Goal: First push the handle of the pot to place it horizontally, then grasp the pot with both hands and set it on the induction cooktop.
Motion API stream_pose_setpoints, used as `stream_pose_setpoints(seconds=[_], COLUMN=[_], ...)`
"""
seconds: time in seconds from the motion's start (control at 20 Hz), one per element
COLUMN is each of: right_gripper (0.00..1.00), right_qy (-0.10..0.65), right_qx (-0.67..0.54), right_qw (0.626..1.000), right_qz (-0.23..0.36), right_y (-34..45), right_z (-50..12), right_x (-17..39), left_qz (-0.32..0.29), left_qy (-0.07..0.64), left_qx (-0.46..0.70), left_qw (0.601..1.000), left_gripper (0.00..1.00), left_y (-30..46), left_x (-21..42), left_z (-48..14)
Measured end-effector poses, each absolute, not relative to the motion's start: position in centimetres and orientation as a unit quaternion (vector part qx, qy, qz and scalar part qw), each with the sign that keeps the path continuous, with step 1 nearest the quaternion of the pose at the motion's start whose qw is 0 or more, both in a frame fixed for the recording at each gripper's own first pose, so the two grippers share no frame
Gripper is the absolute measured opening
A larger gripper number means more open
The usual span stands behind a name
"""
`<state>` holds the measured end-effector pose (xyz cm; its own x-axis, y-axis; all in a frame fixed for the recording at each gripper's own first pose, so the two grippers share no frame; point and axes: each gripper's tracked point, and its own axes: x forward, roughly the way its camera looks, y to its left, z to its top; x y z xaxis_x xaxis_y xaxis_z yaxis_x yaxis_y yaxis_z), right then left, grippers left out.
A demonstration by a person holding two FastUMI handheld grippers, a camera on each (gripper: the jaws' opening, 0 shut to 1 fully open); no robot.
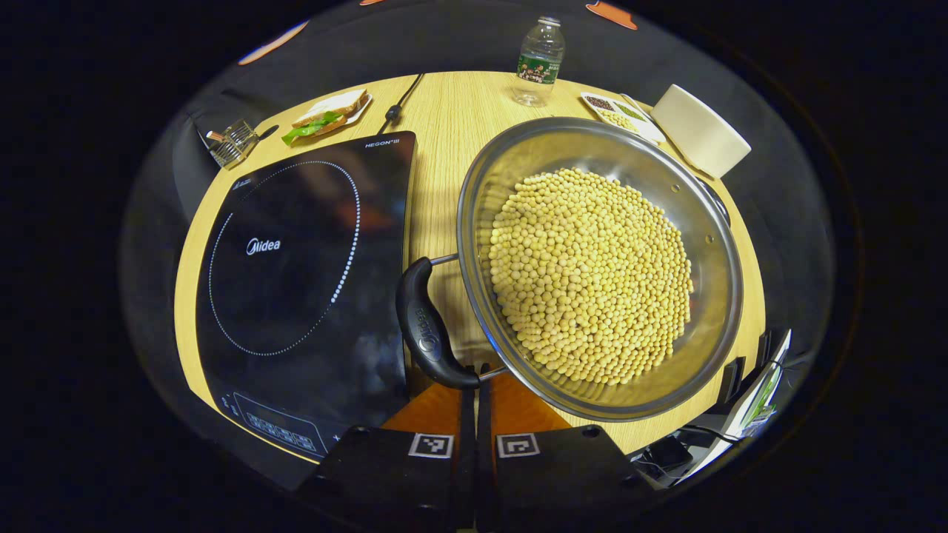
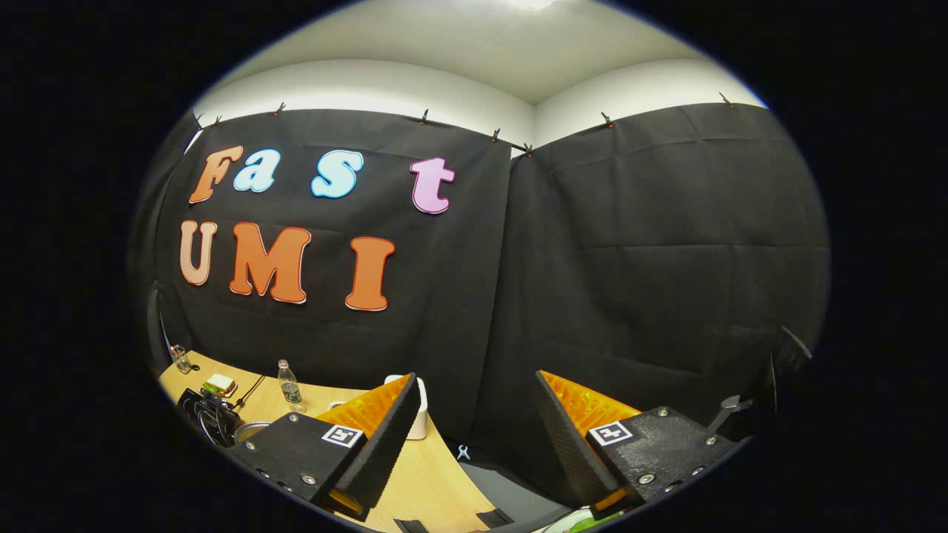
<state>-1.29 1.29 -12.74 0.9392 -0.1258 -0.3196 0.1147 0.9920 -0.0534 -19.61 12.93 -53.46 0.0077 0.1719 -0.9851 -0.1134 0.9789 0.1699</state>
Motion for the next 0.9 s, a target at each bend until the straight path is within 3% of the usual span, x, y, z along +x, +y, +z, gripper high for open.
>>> stream_pose_setpoints(seconds=[0.55,0.9], right_gripper=[0.95,0.95], right_qy=[0.193,0.224], right_qx=[-0.004,-0.003], right_qw=[0.981,0.973], right_qz=[-0.037,-0.053], right_y=[5.5,6.9], right_z=[-14.8,-15.9], right_x=[-0.8,-1.5], left_qz=[0.062,0.024], left_qy=[0.672,0.664], left_qx=[0.033,0.064], left_qw=[0.737,0.745], left_gripper=[0.08,0.08], left_y=[15.0,16.7], left_x=[-17.5,-16.0], left_z=[-51.0,-51.1])
